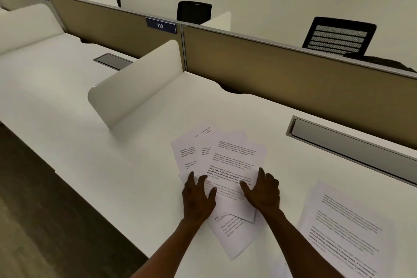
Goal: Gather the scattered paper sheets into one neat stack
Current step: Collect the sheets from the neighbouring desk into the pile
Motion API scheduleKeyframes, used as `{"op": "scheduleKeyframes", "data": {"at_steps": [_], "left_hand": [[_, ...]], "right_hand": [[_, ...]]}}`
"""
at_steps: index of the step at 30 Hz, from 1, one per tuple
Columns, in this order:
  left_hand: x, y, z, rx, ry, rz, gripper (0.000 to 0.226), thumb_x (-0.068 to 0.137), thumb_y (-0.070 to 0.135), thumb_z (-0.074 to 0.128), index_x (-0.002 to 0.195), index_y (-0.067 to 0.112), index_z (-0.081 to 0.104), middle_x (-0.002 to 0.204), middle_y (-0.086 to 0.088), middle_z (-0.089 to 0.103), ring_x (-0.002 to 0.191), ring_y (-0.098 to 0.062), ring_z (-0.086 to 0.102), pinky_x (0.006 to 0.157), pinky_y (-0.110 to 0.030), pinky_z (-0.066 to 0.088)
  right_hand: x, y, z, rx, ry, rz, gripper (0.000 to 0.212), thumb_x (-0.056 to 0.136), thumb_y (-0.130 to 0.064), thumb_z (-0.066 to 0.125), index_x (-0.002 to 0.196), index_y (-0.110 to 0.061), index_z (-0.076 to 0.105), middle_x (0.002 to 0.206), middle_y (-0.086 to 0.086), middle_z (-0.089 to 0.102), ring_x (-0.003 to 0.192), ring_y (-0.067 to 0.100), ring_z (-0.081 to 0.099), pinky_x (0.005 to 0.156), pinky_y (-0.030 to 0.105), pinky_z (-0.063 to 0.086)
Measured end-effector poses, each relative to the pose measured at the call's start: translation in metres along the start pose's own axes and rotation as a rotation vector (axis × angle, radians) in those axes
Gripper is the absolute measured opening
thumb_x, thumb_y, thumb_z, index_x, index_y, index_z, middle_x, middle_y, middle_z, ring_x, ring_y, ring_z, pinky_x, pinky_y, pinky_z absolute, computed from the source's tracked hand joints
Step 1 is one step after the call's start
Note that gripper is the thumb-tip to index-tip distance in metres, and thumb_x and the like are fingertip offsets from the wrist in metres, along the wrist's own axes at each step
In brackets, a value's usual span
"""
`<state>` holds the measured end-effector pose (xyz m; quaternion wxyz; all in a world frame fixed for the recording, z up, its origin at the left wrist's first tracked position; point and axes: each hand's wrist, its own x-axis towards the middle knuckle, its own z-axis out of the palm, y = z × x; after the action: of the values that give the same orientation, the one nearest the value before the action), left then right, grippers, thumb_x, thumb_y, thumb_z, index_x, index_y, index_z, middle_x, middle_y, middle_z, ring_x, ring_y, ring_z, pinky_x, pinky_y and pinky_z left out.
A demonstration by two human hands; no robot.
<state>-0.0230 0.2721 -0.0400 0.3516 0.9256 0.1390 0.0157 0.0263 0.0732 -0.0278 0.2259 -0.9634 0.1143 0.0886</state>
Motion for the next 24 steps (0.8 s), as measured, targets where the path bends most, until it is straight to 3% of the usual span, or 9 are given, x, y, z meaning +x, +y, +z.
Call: {"op": "scheduleKeyframes", "data": {"at_steps": [5,11,17,21,24], "left_hand": [[0.005,0.021,0.004,0.036,-0.058,-0.056,0.068,0.090,0.049,0.059,0.149,0.024,0.036,0.159,-0.010,0.028,0.143,-0.028,0.029,0.118,-0.041,0.024],[0.017,0.030,-0.001,-0.253,-0.058,-0.217,0.072,0.086,0.040,0.071,0.147,0.018,0.038,0.147,-0.009,0.047,0.133,-0.026,0.047,0.107,-0.042,0.044],[0.029,0.032,-0.004,-0.361,-0.081,-0.324,0.082,0.084,0.042,0.073,0.150,0.018,0.033,0.145,-0.011,0.049,0.131,-0.031,0.048,0.109,-0.047,0.044],[0.041,0.040,-0.012,-0.716,-0.127,-0.444,0.083,0.080,0.035,0.080,0.148,0.018,0.035,0.137,-0.009,0.057,0.099,-0.018,0.059,0.084,-0.032,0.051],[0.052,0.044,-0.013,-0.897,-0.160,-0.553,0.086,0.076,0.023,0.084,0.147,0.010,0.037,0.135,-0.013,0.057,0.108,-0.028,0.063,0.094,-0.042,0.054]], "right_hand": [[-0.002,-0.007,0.000,0.142,-0.003,0.032,0.103,0.077,-0.055,0.070,0.153,-0.007,0.021,0.146,0.018,0.042,0.133,0.036,0.041,0.109,0.043,0.036],[0.005,-0.012,-0.007,0.374,0.009,0.201,0.096,0.072,-0.042,0.082,0.146,-0.005,0.033,0.140,0.022,0.045,0.129,0.037,0.046,0.105,0.043,0.042],[-0.004,-0.007,-0.008,-0.051,-0.018,0.042,0.078,0.074,-0.055,0.070,0.136,-0.012,0.048,0.134,0.011,0.047,0.126,0.031,0.043,0.099,0.042,0.044],[-0.007,-0.003,-0.006,-0.125,-0.011,-0.045,0.072,0.077,-0.056,0.065,0.133,-0.013,0.049,0.133,0.009,0.045,0.124,0.029,0.042,0.096,0.039,0.044],[-0.004,-0.001,-0.009,-0.131,-0.030,-0.059,0.074,0.076,-0.057,0.065,0.135,-0.014,0.047,0.134,0.010,0.044,0.125,0.029,0.042,0.096,0.040,0.044]]}}
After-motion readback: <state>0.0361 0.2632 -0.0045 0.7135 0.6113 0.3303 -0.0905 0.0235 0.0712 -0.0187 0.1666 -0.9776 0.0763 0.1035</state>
